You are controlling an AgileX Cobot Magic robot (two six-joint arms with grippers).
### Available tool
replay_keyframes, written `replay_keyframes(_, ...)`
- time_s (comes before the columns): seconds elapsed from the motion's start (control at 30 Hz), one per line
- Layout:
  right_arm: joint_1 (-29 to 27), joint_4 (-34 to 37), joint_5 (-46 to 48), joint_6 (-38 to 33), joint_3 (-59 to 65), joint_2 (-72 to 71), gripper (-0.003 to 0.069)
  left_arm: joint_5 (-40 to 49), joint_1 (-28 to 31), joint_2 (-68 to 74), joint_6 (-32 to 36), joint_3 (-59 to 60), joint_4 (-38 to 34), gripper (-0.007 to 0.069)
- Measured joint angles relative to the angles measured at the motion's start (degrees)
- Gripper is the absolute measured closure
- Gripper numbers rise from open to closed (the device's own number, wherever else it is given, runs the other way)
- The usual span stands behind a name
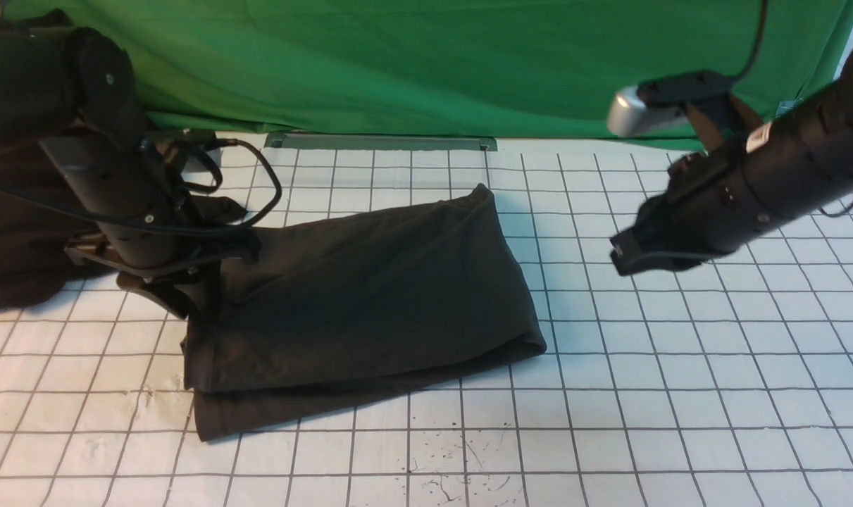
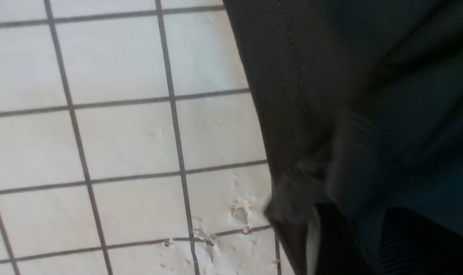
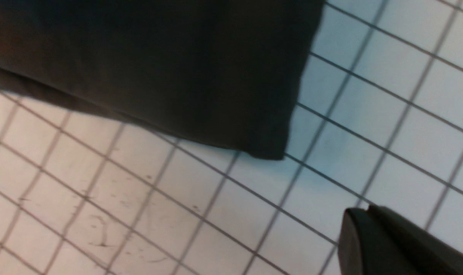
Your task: Fold a long-sleeved shirt over a white checkered tablecloth.
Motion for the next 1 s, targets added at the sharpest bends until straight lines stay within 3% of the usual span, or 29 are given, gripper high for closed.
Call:
replay_keyframes(0.1, 1.4, 2.2, 4.2, -2.3, -5.5, 3.7, 0.0661, 1.2, 0.0, -1.0, -0.4, 0.0, 0.9, 0.0286)
replay_keyframes(0.23, 4.1, 2.8, 6.1, -3.2, -11.9, 10.2, 0.0661, 0.7, 0.0, -3.3, -3.5, 0.0, 2.1, 0.0272)
replay_keyframes(0.37, 6.0, 3.5, 6.4, -3.2, -18.0, 17.6, 0.0661, -1.4, 0.0, -5.0, -2.9, 0.0, -3.0, 0.0416)
replay_keyframes(0.43, 6.2, 3.6, 7.2, -2.9, -20.1, 21.8, 0.0661, -3.9, -0.3, -5.1, -0.6, 0.4, -7.9, 0.0544)
replay_keyframes(0.5, 6.2, 3.0, 7.8, -2.0, -20.5, 24.5, 0.0661, -6.6, -1.0, -5.1, 0.4, 1.4, -10.5, 0.0594)
replay_keyframes(0.73, 6.2, -1.0, 9.3, 1.4, -20.7, 31.7, 0.0661, -13.1, -2.9, -2.4, -0.2, 10.8, -9.1, 0.0631)
replay_keyframes(1.0, 6.0, -1.6, 9.5, 2.7, -22.0, 27.8, 0.0661, -17.0, -1.6, -2.1, -1.8, 14.7, -6.6, 0.0631)
